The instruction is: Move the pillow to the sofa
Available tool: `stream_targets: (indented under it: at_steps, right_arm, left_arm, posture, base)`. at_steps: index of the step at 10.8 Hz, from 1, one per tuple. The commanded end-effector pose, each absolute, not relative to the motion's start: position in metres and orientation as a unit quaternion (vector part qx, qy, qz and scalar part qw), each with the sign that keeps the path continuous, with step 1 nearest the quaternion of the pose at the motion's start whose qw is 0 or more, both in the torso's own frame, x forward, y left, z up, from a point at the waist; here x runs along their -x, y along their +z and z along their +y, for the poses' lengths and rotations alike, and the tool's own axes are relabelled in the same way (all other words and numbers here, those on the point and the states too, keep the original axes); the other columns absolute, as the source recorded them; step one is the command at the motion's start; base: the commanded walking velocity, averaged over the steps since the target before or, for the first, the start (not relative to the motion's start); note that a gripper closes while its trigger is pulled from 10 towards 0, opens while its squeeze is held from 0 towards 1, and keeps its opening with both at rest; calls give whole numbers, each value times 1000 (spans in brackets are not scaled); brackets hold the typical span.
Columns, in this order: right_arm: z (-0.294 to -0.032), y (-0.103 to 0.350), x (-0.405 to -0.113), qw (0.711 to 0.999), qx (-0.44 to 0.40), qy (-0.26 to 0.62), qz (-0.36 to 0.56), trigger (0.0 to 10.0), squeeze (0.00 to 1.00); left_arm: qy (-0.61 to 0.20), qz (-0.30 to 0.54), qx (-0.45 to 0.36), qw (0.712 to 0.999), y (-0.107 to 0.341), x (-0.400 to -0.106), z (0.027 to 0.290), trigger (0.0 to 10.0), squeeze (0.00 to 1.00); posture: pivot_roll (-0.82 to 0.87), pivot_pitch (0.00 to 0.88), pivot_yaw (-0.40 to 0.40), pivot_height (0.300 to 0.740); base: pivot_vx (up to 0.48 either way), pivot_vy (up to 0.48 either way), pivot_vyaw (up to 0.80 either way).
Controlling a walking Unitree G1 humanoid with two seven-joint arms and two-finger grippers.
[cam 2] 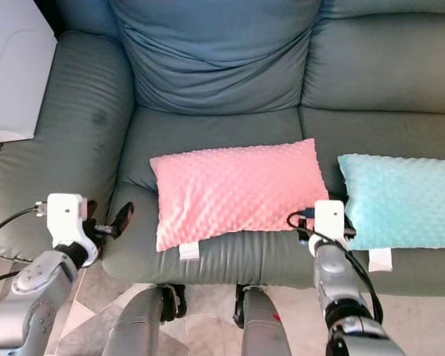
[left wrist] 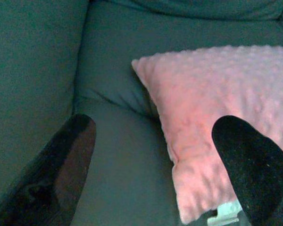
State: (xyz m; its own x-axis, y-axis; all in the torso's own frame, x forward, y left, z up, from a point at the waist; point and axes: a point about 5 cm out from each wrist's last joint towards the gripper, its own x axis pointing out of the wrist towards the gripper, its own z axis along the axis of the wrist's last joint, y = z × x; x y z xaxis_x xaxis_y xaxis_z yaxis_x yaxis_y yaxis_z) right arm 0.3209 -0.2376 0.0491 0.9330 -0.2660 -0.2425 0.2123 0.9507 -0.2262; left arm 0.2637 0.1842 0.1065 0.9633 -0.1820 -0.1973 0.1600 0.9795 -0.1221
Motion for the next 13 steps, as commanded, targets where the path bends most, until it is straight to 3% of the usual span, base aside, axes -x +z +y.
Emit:
stream_targets:
  at_steps: [1, 13]
  right_arm:
    - [-240, 36, -311, 975, 87, -127, 163, 10000, 0]
    - [-209, 31, -317, 982, -11, -88, 167, 10000, 0]
  left_arm:
    - [-81, 118, 52, 988, 103, -257, 191, 10000, 0]
    - [-73, 122, 46, 989, 109, -259, 197, 10000, 0]
  posture:
    - [83, 442, 71, 740]
    - [105, 432, 89, 740]
  base:
    - [0, 0, 0]
    - [0, 0, 0]
